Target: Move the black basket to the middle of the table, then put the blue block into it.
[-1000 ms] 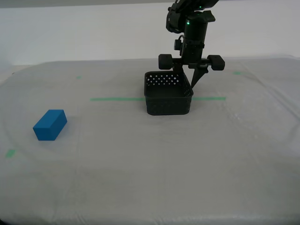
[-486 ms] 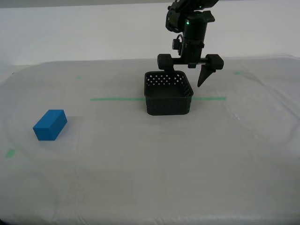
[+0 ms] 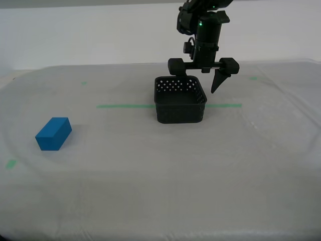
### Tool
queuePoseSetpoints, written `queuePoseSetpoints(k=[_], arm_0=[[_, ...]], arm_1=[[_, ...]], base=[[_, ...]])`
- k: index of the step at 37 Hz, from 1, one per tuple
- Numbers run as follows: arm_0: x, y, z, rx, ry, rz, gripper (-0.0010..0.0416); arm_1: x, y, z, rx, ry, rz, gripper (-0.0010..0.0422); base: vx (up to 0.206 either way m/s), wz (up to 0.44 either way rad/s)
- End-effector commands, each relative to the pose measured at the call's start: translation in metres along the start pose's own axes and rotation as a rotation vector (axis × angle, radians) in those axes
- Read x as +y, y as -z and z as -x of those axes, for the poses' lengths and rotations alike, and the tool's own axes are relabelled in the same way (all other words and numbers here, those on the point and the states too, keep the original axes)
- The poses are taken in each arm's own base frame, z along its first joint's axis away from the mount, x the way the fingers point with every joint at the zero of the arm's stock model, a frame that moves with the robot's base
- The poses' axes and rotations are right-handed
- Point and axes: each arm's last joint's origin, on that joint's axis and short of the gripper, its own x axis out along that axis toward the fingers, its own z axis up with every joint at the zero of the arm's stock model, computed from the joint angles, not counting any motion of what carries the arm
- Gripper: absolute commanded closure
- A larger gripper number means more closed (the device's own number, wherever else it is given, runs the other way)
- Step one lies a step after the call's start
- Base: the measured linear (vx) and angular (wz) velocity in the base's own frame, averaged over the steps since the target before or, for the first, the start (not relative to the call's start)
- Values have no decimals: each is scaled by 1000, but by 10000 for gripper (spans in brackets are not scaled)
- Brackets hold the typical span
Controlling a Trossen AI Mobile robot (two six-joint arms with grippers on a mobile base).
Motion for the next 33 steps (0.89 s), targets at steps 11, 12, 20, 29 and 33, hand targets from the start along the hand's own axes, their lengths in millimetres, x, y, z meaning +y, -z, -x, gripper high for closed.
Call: queuePoseSetpoints(k=[11, 12, 20, 29, 33], arm_0=[[3, -1, 26, -49, -23, 5, 6], [3, -1, 27, -49, -23, 5, 3], [1, 3, 46, -37, -16, 38, 6], [0, 6, 77, -82, -23, 55, 6], [-1, 7, 91, -112, -26, 59, 5]], arm_1=[[0, -1, 0, -6, 1, -2, 412], [0, -1, 0, -6, 2, -2, 412], [0, -1, 0, -6, 1, -2, 412], [0, -1, 0, -6, 2, -2, 412], [0, -1, 0, -6, 1, -2, 412]], base=[[0, 0], [0, 0], [0, 0], [0, 0], [0, 0]])
